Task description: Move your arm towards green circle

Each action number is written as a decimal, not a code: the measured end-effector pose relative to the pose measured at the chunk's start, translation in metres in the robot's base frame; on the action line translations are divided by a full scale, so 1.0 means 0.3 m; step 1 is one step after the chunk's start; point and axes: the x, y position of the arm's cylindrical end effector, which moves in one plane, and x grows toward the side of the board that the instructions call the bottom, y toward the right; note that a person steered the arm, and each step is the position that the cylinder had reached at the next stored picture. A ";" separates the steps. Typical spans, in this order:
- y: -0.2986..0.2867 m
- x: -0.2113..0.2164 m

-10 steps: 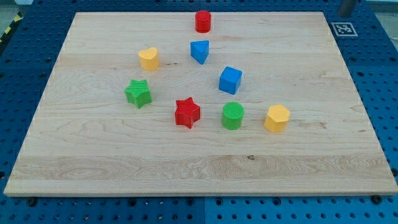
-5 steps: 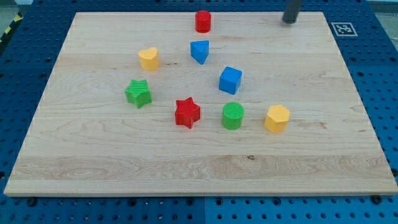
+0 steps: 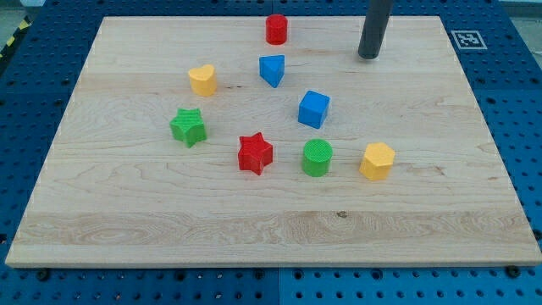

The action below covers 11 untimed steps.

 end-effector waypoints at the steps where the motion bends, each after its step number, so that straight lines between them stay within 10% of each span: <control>1: 0.000 0.000; 4: 0.031 0.456; 11: -0.201 0.606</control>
